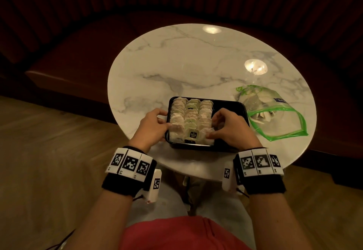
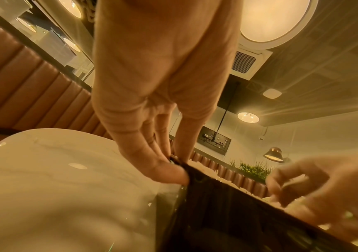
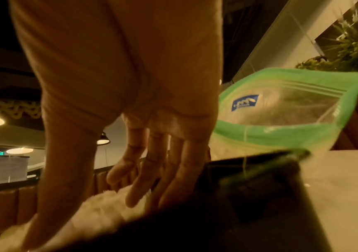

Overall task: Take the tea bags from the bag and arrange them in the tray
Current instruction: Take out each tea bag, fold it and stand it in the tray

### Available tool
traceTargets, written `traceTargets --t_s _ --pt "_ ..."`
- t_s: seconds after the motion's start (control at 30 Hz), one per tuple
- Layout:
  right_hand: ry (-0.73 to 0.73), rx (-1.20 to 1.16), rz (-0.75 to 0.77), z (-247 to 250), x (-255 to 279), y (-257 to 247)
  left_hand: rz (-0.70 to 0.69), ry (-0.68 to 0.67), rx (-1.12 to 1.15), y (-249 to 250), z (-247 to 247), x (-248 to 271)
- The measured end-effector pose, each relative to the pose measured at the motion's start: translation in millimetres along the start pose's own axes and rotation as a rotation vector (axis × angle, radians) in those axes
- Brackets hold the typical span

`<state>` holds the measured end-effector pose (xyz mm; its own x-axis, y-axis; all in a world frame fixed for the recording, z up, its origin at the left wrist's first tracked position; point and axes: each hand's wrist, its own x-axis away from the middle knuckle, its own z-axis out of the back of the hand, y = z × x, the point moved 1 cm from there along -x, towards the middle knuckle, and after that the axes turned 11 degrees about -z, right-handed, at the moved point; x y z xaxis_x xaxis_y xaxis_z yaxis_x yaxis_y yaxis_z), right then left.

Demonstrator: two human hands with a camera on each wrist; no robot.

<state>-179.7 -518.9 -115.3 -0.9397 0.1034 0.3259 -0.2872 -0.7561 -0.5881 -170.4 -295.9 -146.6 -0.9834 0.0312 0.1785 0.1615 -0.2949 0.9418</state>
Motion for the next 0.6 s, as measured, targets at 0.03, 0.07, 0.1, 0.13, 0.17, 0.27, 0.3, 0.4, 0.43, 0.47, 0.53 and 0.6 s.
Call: traceTargets --t_s 0.03,0.07,0.1,0.13,0.17,0.27,0.3,0.4,0.43,0.47,0.53,0.6 --pt "0.012 -0.020 0.040 4 2 -5 0.000 -0.001 0.002 0 0 0" --pt "-0.003 -0.030 0.078 6 4 -11 -0.001 0.000 0.006 0 0 0" --pt "-0.048 -0.021 0.105 7 6 -16 -0.001 0.001 0.009 -1 0 0" --pt "-0.111 0.009 0.120 6 8 -20 -0.002 0.001 0.011 0 0 0" --pt "-0.170 0.053 0.129 4 8 -22 -0.003 -0.001 0.010 0 0 0" --pt "-0.238 0.156 0.135 -6 8 -21 -0.002 -0.006 0.011 0 0 0" --pt "-0.242 0.166 0.132 -9 6 -19 -0.004 -0.005 0.007 0 0 0" --pt "-0.189 0.160 0.138 -14 1 -17 -0.003 -0.005 -0.003 1 0 0" --pt "-0.150 0.143 0.143 -17 -1 -16 -0.002 -0.004 -0.003 1 0 0" --pt "-0.106 0.122 0.143 -19 -3 -15 -0.003 -0.004 -0.003 1 0 0" --pt "-0.026 0.072 0.128 -25 -5 -13 -0.009 -0.003 -0.010 1 1 0" --pt "-0.002 0.001 0.107 -30 -6 -12 -0.008 -0.006 -0.011 2 1 1"
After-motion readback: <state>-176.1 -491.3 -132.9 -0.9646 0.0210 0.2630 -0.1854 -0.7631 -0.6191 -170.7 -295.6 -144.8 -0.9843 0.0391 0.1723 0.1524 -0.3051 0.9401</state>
